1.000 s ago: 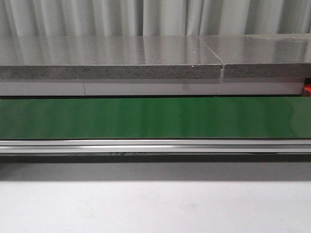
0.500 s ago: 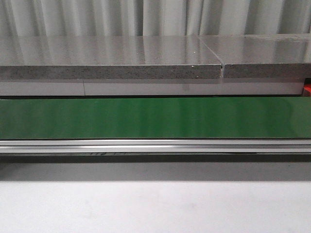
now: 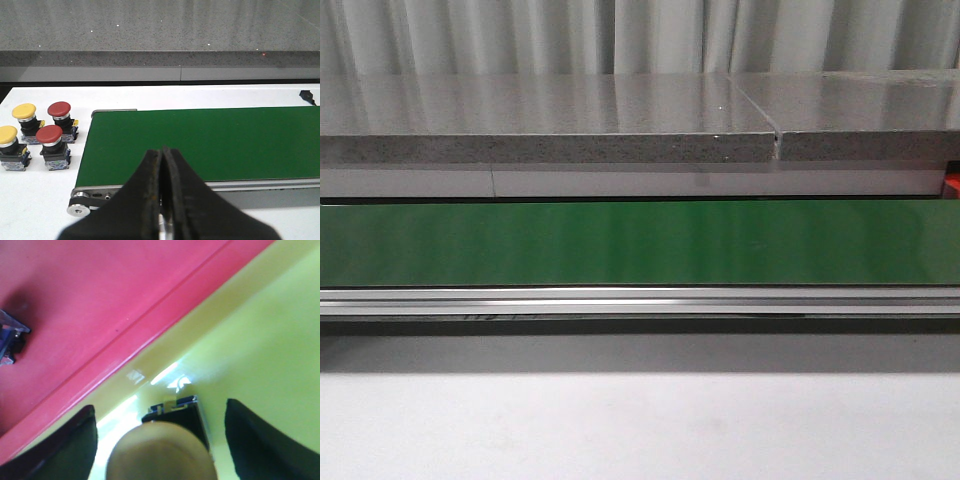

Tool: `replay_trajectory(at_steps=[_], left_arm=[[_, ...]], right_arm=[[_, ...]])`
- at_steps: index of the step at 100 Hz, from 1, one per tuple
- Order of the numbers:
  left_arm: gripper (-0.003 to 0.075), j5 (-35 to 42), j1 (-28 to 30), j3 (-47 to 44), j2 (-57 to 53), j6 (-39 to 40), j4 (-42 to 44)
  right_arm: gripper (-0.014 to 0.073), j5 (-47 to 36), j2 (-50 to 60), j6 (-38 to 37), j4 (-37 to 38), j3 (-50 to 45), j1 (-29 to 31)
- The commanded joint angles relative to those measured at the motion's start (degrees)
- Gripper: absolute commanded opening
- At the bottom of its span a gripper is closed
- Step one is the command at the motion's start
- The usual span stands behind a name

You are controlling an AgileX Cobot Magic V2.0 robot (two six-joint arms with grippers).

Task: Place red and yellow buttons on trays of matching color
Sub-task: 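Lower the yellow button into the yellow tray and open the right gripper, then return the right gripper to hover above the belt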

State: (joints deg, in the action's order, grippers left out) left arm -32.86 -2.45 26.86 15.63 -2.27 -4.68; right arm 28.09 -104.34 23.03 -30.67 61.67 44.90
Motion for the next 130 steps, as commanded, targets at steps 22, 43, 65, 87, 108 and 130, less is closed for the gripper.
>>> replay_trajectory(at_steps=[22, 43, 65, 87, 108, 130], left_arm=[[-0.0019, 4.4, -0.5, 1.4, 0.5, -0.1, -0.8], [-0.0019, 4.4, -0.5, 1.4, 0.5, -0.1, -0.8], [-0.0019, 4.4, -0.5, 1.4, 0.5, -0.1, -0.8], [-0.0019, 4.4, -0.5, 1.4, 0.5, -0.1, -0.8], [-0.0019, 4.4, -0.5, 1.4, 0.5, -0.1, -0.8], [-0.0019, 4.4, -0.5, 1.4, 0.5, -0.1, -0.8]], right_arm=[[0.0561, -1.4, 10.1, 0.2, -3.3, 1.1, 0.2], [0.0561, -2.3, 18.5, 0.3, -4.2, 1.1, -3.9], [0.0561, -3.6, 27.7, 5.3, -4.2, 1.1, -16.9], [0.0561, -3.6, 33.9, 11.1, -4.2, 0.4, -29.9], [0.0561, -4.6, 40.5, 13.4, -4.2, -5.5, -36.1], [0.0559, -5.1, 49.9, 13.4, -4.2, -13.0, -37.8]])
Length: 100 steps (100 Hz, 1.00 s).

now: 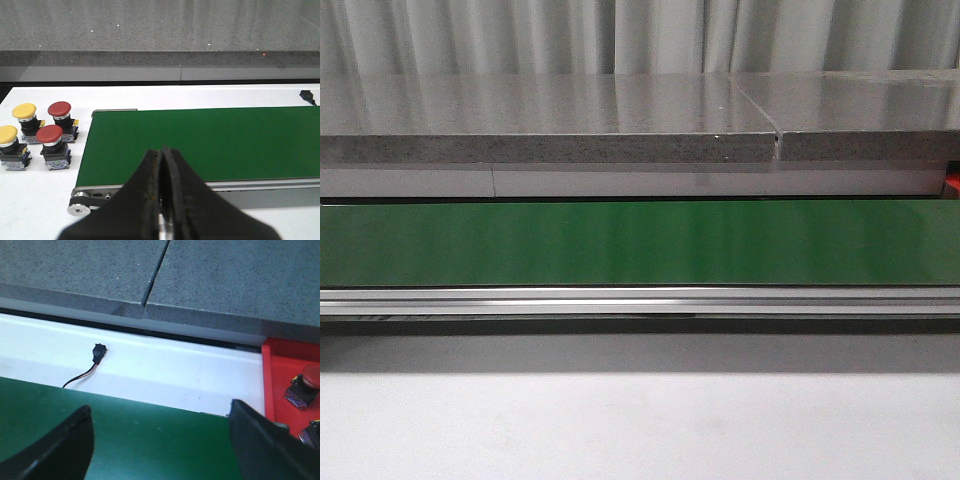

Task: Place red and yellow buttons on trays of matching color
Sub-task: 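Return the right gripper to hover above the belt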

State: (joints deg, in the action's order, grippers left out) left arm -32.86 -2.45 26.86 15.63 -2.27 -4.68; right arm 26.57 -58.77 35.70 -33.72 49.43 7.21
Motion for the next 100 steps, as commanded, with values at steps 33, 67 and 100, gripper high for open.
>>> replay_trajectory(at_steps=[33, 67, 100], left_arm=[[-0.0019, 4.4, -0.5, 1.4, 0.5, -0.1, -0.8], [-0.0019, 4.4, -0.5, 1.4, 0.5, -0.1, -0.8], [-0.0019, 4.5, -0.5, 1.4, 0.5, -0.1, -0.8]], right_arm=[[0.0201, -2.5, 19.7, 0.7, -1.2, -10.8, -0.1], [-0.0067, -3.1, 24.7, 0.7, -1.2, -13.2, -0.1], [-0.0067, -3.1, 24.7, 0.7, -1.2, -13.2, -0.1]])
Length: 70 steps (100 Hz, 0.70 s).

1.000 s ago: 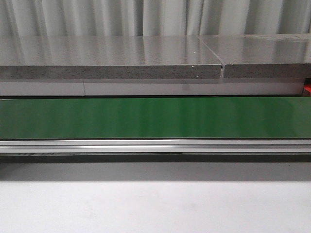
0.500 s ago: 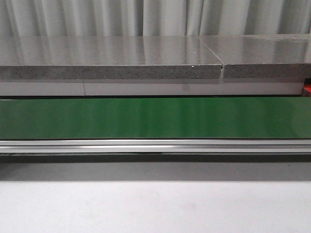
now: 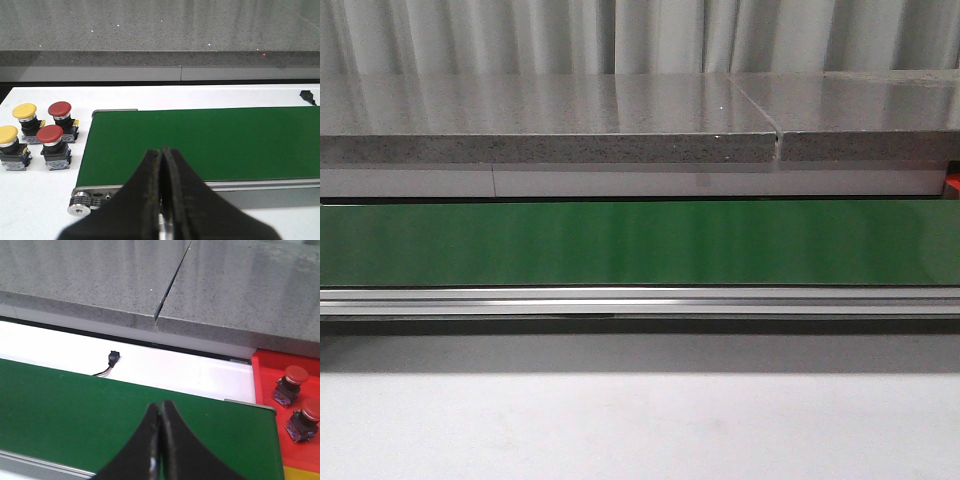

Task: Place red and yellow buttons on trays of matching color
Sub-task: 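Return the right gripper to hover above the belt, then move the left gripper down over the next red button on the table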

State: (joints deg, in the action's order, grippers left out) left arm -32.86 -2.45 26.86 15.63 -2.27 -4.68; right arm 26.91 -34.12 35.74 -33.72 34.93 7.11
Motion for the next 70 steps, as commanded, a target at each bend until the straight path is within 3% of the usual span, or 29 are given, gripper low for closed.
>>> replay_trajectory(at_steps=[1, 44, 53, 70], left_arm=[[-0.0019, 4.5, -0.5, 1.4, 0.5, -0.1, -0.8], [0.0002, 3.0, -0.5, 1.4, 0.5, -0.1, -0.8], [0.0104, 1.4, -0.5, 1.4, 0.5, -0.1, -0.8], [0.0456, -0.1, -0.5, 1.4, 0.5, -0.1, -0.8]], right_arm=[[-0.0067, -3.4, 0.1, 0.7, -1.2, 1.3, 0.0], [-0.0067, -3.4, 0.1, 0.7, -1.2, 1.3, 0.0], [-0.0067, -3.4, 0.1, 0.7, -1.2, 1.3, 0.0], [-0.0067, -3.4, 0.1, 0.7, -1.2, 1.3, 0.0]])
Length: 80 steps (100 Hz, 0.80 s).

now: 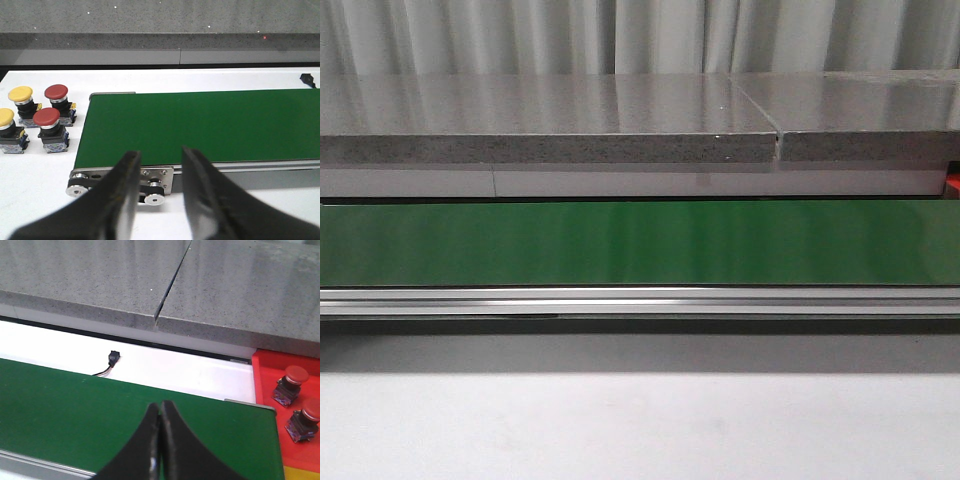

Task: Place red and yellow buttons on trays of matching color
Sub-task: 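Move the left gripper down over the next red button on the table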

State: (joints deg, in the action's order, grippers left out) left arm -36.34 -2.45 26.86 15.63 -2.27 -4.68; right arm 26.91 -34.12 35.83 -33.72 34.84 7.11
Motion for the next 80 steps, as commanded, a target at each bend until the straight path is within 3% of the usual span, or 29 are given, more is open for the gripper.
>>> replay_trajectory(at_steps=[1, 7, 14, 32, 54, 80], left_arm=[[0.0470, 3.4, -0.5, 1.4, 0.5, -0.1, -0.8], [0.0566, 3.6, -0.5, 1.4, 0.5, -0.1, -0.8], [0.0603, 3.8, -0.5, 1.4, 0.5, -0.1, -0.8], [0.0601, 4.8, -0.4, 1.6, 0.5, 0.7, -0.3], [0.0601, 3.6, 2.2, 6.6, 5.9, 21.7, 15.1], [0.0601, 3.5, 4.7, 17.6, 23.3, 26.7, 17.7]], right_arm=[[-0.0067, -3.4, 0.1, 0.6, -1.2, 1.4, 0.0], [-0.0067, -3.4, 0.1, 0.6, -1.2, 1.4, 0.0], [-0.0067, -3.4, 0.1, 0.6, -1.2, 1.4, 0.0], [-0.0067, -3.4, 0.1, 0.6, -1.2, 1.4, 0.0], [-0.0067, -3.4, 0.1, 0.6, -1.2, 1.4, 0.0], [-0.0067, -3.4, 0.1, 0.6, -1.2, 1.4, 0.0]])
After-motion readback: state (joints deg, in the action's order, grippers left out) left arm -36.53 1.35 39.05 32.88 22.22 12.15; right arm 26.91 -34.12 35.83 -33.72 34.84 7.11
